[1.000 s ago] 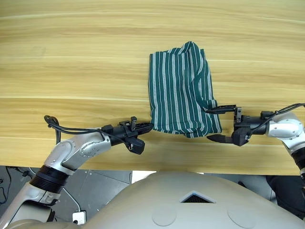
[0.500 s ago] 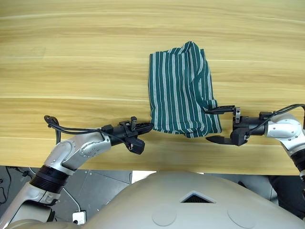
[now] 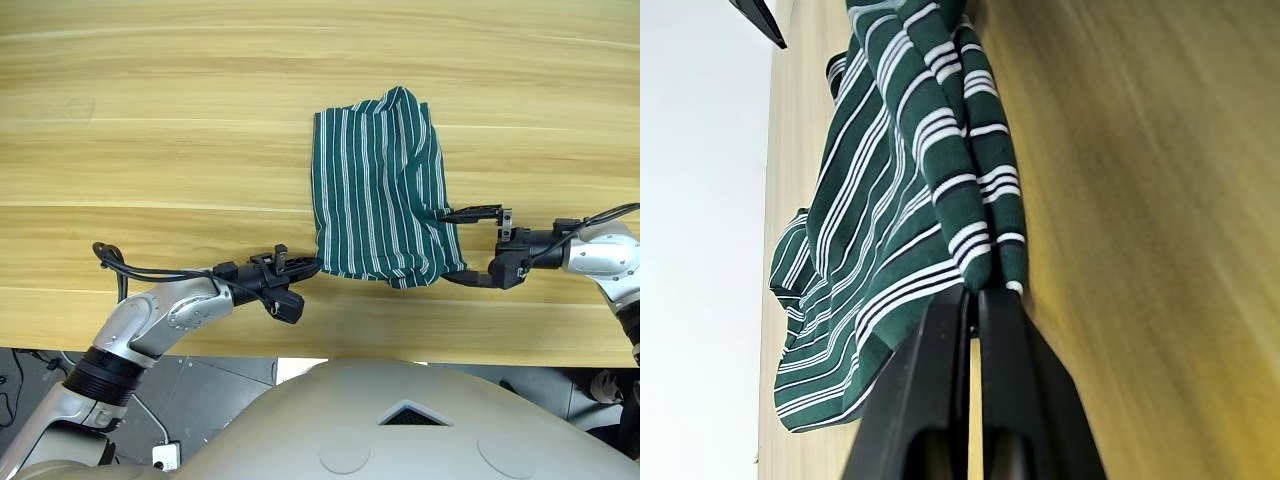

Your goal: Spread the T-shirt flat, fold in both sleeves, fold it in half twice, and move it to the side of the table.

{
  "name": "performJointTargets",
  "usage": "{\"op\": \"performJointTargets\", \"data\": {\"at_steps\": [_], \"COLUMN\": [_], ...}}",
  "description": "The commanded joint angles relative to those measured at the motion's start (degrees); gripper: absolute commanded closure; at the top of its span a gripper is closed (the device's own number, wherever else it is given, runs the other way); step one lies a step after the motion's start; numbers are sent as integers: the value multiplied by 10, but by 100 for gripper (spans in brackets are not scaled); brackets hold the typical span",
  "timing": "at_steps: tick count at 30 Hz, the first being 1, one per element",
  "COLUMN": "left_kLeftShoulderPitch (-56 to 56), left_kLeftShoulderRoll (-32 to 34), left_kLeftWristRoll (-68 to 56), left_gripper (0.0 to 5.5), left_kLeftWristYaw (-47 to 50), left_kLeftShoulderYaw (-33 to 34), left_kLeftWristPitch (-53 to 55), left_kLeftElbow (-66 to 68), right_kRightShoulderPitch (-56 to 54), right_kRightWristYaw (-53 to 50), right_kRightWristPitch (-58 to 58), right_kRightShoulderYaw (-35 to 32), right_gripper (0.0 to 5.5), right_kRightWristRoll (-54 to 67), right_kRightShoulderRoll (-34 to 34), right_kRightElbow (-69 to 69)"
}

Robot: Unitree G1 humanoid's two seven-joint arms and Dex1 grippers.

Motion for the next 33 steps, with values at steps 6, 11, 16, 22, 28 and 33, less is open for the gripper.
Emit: {"op": "performJointTargets", "data": {"at_steps": [6,11,16,22,28,33], "left_kLeftShoulderPitch": [26,26,26,27,27,27], "left_kLeftShoulderRoll": [-1,-3,-3,-3,-4,-4], "left_kLeftWristRoll": [46,48,50,52,53,53], "left_gripper": [550,550,550,550,550,550], "left_kLeftWristYaw": [-20,-19,-19,-19,-17,-17], "left_kLeftShoulderYaw": [-24,-25,-26,-26,-27,-27], "left_kLeftWristPitch": [25,26,26,27,27,27], "left_kLeftElbow": [47,48,48,47,51,51], "right_kRightShoulderPitch": [0,-4,-4,-8,-7,0], "right_kRightWristYaw": [-15,-24,-28,-35,-34,-36], "right_kRightWristPitch": [0,-9,-12,-14,-17,-13], "right_kRightShoulderYaw": [-2,-5,-6,-7,9,13], "right_gripper": [26,112,195,300,405,499], "right_kRightWristRoll": [-74,-77,-80,-89,-98,-97], "right_kRightShoulderRoll": [15,18,18,22,42,40], "right_kRightElbow": [22,27,30,33,-3,-17]}}
